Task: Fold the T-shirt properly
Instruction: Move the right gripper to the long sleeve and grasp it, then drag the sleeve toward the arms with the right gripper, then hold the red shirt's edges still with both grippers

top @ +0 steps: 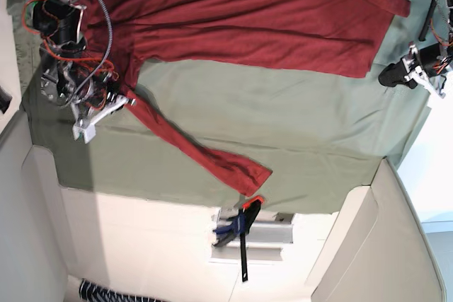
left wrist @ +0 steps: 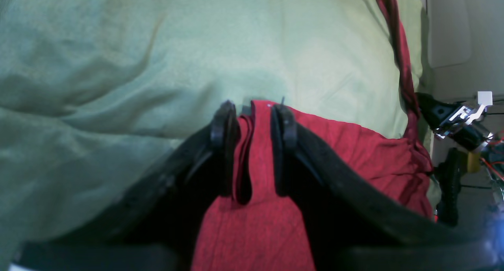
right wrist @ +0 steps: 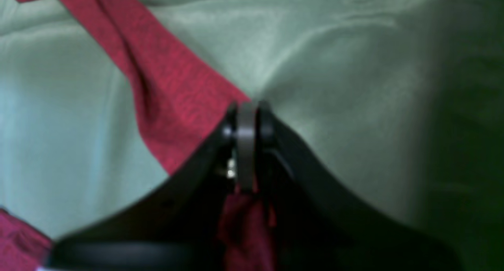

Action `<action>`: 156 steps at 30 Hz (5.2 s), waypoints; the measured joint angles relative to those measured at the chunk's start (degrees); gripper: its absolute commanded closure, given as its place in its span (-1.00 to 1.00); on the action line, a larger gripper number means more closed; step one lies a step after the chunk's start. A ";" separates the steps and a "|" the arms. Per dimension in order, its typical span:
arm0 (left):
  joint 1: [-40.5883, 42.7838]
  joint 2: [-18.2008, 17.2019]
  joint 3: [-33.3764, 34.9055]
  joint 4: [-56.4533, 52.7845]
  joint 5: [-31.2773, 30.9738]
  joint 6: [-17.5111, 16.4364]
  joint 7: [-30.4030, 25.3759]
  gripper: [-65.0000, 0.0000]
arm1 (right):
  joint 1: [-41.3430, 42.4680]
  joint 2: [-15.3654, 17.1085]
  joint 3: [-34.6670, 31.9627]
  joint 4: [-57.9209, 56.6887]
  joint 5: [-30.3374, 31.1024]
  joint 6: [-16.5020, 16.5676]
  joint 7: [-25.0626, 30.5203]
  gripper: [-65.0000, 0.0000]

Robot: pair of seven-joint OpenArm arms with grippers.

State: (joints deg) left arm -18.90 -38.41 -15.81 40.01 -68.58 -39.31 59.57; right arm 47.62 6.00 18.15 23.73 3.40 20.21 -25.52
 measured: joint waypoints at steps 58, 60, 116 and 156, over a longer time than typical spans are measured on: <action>0.00 0.00 0.00 0.00 1.68 -0.04 -1.84 0.42 | -40.74 3.82 -19.67 81.96 22.51 10.32 -42.45 1.00; 0.00 0.13 -0.02 0.00 1.66 0.00 -1.79 0.42 | -43.15 3.69 -19.69 84.94 22.95 10.32 -41.64 1.00; 0.00 6.73 -0.02 0.00 7.74 0.02 -6.27 0.42 | -21.99 5.88 -15.72 57.37 4.33 4.28 -37.11 0.14; 0.00 7.15 -0.02 0.00 7.67 0.02 -6.49 0.42 | -19.80 9.07 -15.65 45.42 2.97 6.60 -28.13 0.94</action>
State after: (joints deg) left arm -18.90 -31.27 -15.84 40.01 -60.90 -39.29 53.08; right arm 27.81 15.07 2.50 69.14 6.37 26.81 -53.65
